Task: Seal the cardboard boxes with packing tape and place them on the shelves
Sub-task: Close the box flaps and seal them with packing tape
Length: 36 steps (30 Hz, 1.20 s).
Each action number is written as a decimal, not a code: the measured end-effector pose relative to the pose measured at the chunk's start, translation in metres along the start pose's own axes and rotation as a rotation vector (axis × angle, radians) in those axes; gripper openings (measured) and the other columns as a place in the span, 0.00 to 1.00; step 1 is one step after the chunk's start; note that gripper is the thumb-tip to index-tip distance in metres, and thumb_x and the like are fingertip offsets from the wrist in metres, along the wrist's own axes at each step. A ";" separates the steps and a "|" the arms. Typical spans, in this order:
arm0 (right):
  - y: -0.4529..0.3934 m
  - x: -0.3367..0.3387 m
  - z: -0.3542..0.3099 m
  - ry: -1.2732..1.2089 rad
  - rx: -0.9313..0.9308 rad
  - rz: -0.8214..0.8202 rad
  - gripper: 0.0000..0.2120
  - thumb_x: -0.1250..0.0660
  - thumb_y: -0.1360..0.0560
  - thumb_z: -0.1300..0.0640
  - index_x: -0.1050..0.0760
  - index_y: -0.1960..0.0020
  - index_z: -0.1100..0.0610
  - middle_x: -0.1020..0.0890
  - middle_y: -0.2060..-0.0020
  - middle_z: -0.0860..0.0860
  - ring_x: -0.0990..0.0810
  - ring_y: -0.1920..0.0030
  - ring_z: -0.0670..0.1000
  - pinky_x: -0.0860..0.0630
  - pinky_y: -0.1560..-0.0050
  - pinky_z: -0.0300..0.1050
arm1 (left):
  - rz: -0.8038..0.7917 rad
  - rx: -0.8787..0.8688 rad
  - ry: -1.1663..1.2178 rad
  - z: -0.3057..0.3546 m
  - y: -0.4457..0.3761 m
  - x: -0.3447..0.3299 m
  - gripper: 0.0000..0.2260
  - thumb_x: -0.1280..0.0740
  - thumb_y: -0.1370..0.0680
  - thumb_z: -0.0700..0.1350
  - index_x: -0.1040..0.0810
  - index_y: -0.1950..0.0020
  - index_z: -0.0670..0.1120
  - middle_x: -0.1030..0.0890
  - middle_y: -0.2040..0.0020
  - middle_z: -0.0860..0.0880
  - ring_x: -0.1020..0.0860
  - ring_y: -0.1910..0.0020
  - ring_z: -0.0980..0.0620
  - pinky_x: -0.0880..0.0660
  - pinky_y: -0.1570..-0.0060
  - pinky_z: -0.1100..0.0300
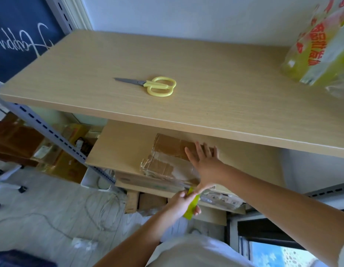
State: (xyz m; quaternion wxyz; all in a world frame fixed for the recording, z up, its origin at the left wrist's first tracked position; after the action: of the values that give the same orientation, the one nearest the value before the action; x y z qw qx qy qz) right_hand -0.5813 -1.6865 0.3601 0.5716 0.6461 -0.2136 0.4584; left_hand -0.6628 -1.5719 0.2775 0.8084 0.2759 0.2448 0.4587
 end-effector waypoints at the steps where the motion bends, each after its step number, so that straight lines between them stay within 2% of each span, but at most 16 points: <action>1: -0.002 0.000 0.000 0.011 -0.003 0.013 0.72 0.28 0.43 0.25 0.75 0.23 0.51 0.71 0.25 0.64 0.63 0.24 0.72 0.57 0.28 0.75 | -0.021 -0.005 -0.004 0.002 0.002 0.000 0.10 0.41 0.16 0.44 0.29 0.45 0.36 0.19 0.72 0.47 0.21 0.75 0.54 0.25 0.70 0.63; 5: -0.001 0.014 0.011 -0.080 -0.002 0.008 0.67 0.27 0.41 0.27 0.70 0.21 0.47 0.62 0.22 0.62 0.53 0.23 0.68 0.47 0.26 0.68 | -0.194 -0.101 -0.152 0.022 0.034 0.000 0.06 0.35 0.18 0.45 0.24 0.48 0.43 0.16 0.60 0.45 0.18 0.59 0.51 0.23 0.54 0.61; 8: 0.005 0.029 0.031 -0.364 -0.010 -0.089 0.60 0.26 0.38 0.31 0.59 0.20 0.45 0.45 0.23 0.57 0.33 0.31 0.59 0.29 0.34 0.53 | -0.250 -0.224 -0.303 0.042 0.072 0.008 0.09 0.35 0.21 0.50 0.19 0.54 0.46 0.15 0.56 0.47 0.17 0.48 0.47 0.26 0.38 0.51; 10: 0.007 0.024 0.048 -0.619 0.019 -0.186 0.51 0.25 0.34 0.36 0.48 0.20 0.46 0.30 0.29 0.52 0.24 0.39 0.54 0.25 0.39 0.47 | -0.270 -0.298 -0.206 0.062 0.093 0.018 0.09 0.35 0.21 0.46 0.20 0.52 0.42 0.15 0.55 0.43 0.18 0.50 0.40 0.26 0.39 0.44; 13: 0.018 0.013 0.066 -0.987 0.020 -0.297 0.46 0.25 0.32 0.39 0.46 0.21 0.41 0.31 0.28 0.46 0.31 0.29 0.56 0.32 0.29 0.57 | -0.197 -0.352 -0.167 0.096 0.100 0.023 0.06 0.34 0.19 0.44 0.20 0.48 0.43 0.15 0.54 0.41 0.20 0.54 0.43 0.26 0.45 0.43; 14: 0.021 0.012 0.070 -1.059 0.017 -0.263 0.43 0.25 0.31 0.40 0.42 0.22 0.41 0.30 0.29 0.42 0.31 0.29 0.51 0.31 0.30 0.54 | -0.165 -0.363 -0.182 0.105 0.096 0.022 0.06 0.34 0.18 0.44 0.20 0.48 0.42 0.15 0.54 0.42 0.19 0.54 0.45 0.25 0.44 0.47; 16: 0.024 0.013 0.075 -1.135 0.010 -0.064 0.21 0.28 0.25 0.47 0.29 0.34 0.38 0.22 0.40 0.40 0.23 0.41 0.42 0.26 0.41 0.40 | -0.132 -0.375 -0.191 0.120 0.086 0.011 0.11 0.34 0.19 0.51 0.19 0.46 0.44 0.15 0.54 0.42 0.19 0.53 0.44 0.26 0.41 0.46; 18: 0.026 0.012 0.075 -1.039 -0.110 0.252 0.06 0.36 0.19 0.47 0.25 0.49 0.35 0.18 0.56 0.43 0.20 0.56 0.44 0.25 0.56 0.41 | -0.111 -0.377 -0.194 0.128 0.079 0.001 0.14 0.34 0.21 0.59 0.19 0.47 0.49 0.15 0.56 0.43 0.20 0.53 0.43 0.29 0.40 0.45; 19: 0.029 0.006 0.074 -0.974 -0.205 0.334 0.05 0.40 0.19 0.43 0.25 0.49 0.37 0.18 0.58 0.46 0.19 0.57 0.48 0.26 0.57 0.44 | -0.108 -0.383 -0.198 0.133 0.078 -0.006 0.15 0.35 0.21 0.59 0.19 0.48 0.49 0.15 0.57 0.44 0.19 0.53 0.45 0.29 0.38 0.48; 22: 0.040 -0.008 0.070 -0.786 -0.439 0.367 0.18 0.49 0.20 0.34 0.29 0.40 0.41 0.17 0.52 0.50 0.19 0.52 0.55 0.27 0.57 0.45 | -0.089 -0.398 -0.242 0.143 0.076 -0.013 0.17 0.37 0.18 0.53 0.20 0.51 0.39 0.17 0.61 0.43 0.19 0.58 0.53 0.27 0.48 0.67; 23: 0.042 -0.006 0.072 -0.746 -0.476 0.365 0.20 0.51 0.20 0.33 0.29 0.39 0.44 0.17 0.51 0.51 0.20 0.53 0.55 0.28 0.56 0.45 | -0.098 -0.392 -0.280 0.142 0.078 -0.011 0.17 0.37 0.18 0.52 0.21 0.52 0.38 0.17 0.62 0.43 0.19 0.60 0.53 0.27 0.52 0.68; 28: 0.041 0.004 0.083 -0.680 -0.520 0.371 0.23 0.54 0.18 0.37 0.30 0.35 0.47 0.18 0.50 0.52 0.24 0.59 0.53 0.29 0.60 0.45 | -0.105 -0.183 -0.285 0.085 0.084 0.035 0.11 0.35 0.19 0.47 0.20 0.56 0.42 0.18 0.65 0.42 0.21 0.67 0.49 0.25 0.56 0.55; 31: 0.039 0.016 0.071 -0.514 -0.496 0.466 0.19 0.50 0.16 0.44 0.32 0.31 0.50 0.21 0.42 0.54 0.23 0.45 0.57 0.29 0.53 0.48 | -0.080 -0.123 -0.330 0.069 0.055 0.038 0.11 0.35 0.19 0.46 0.21 0.57 0.41 0.18 0.66 0.41 0.22 0.70 0.48 0.24 0.61 0.57; 33: 0.038 0.022 0.057 -0.419 -0.440 0.462 0.21 0.48 0.17 0.44 0.37 0.28 0.53 0.25 0.34 0.55 0.28 0.36 0.59 0.31 0.39 0.52 | -0.084 -0.068 -0.299 0.067 0.031 0.027 0.10 0.35 0.19 0.43 0.22 0.58 0.39 0.19 0.68 0.42 0.23 0.73 0.49 0.26 0.66 0.60; 35: 0.034 0.019 0.044 -0.400 -0.413 0.274 0.43 0.46 0.24 0.30 0.49 0.21 0.58 0.38 0.24 0.59 0.39 0.25 0.61 0.45 0.26 0.61 | -0.109 -0.029 -0.254 0.069 0.016 0.020 0.09 0.35 0.19 0.41 0.23 0.57 0.38 0.20 0.70 0.42 0.23 0.74 0.49 0.27 0.69 0.61; 36: 0.033 0.016 0.039 -0.390 -0.417 0.172 0.55 0.45 0.30 0.22 0.57 0.20 0.59 0.46 0.22 0.61 0.47 0.23 0.64 0.52 0.25 0.66 | -0.132 -0.020 -0.241 0.071 0.012 0.018 0.09 0.35 0.19 0.41 0.23 0.56 0.37 0.20 0.70 0.42 0.22 0.74 0.49 0.27 0.69 0.60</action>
State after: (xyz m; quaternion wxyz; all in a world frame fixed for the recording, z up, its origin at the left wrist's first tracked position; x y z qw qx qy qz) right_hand -0.5861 -1.7274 0.3938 0.5994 0.5700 -0.4628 0.3188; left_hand -0.6158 -1.5670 0.3340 0.8630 0.3044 0.1589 0.3705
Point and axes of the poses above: each hand's wrist, its own y-axis away from the middle knuckle, its own x-axis out of the back of the hand, z = x × y, the point moved 5 cm from there along -y, towards the middle knuckle
